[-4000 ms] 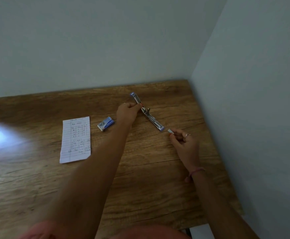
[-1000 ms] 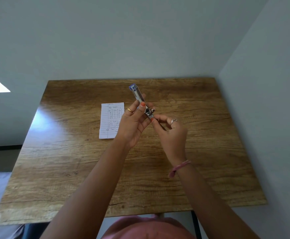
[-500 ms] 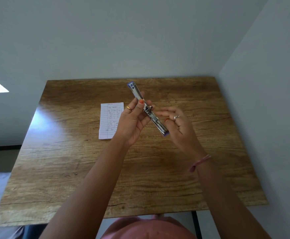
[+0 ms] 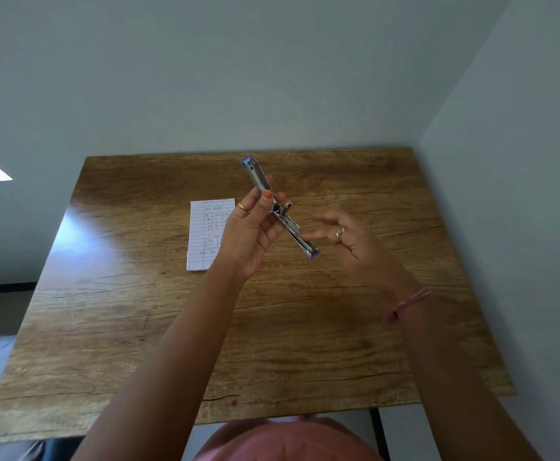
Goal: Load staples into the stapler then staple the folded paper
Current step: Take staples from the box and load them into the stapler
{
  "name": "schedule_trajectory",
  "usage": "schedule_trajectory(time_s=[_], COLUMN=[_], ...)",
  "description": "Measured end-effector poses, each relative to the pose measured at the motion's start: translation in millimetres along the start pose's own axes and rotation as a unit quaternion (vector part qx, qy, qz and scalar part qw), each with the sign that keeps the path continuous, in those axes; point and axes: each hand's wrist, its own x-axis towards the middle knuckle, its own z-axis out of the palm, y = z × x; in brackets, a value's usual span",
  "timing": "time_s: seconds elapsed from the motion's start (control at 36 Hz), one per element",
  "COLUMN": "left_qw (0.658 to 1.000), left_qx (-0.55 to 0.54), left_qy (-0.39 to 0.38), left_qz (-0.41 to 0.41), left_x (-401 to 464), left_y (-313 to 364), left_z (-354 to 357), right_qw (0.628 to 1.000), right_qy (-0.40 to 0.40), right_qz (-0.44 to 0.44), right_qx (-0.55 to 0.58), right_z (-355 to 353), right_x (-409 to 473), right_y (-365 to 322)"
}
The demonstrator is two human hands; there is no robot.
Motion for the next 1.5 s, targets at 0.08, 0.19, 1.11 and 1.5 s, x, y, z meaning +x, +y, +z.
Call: schedule_trajectory(time_s=[0.08,0.19,1.11,1.5], left_qw=[1.000,1.000,0.996,0.988], left_qx=[0.002,-0.010,0.063,0.133], left_qy=[0.005,0.007,0.067,0.022], left_qz=[0.002,0.006,-0.024,-0.079], left_x=[1,2,-26,-42], left_y=[-1,0,-22,-24], left_z=[-1,0,-4,-17], right_qw=[0.998,0.987,0.846,0.866], right_qy=[0.036,0.105,0.194,0.154], right_qz=[0.017,0.045,0.163,0.146], right_qx=[0.053,0.111,0.469,0.452], right_z=[-1,1,66,57], right_x=[-4,-7,-11,-5], right_y=[4,10,10,11])
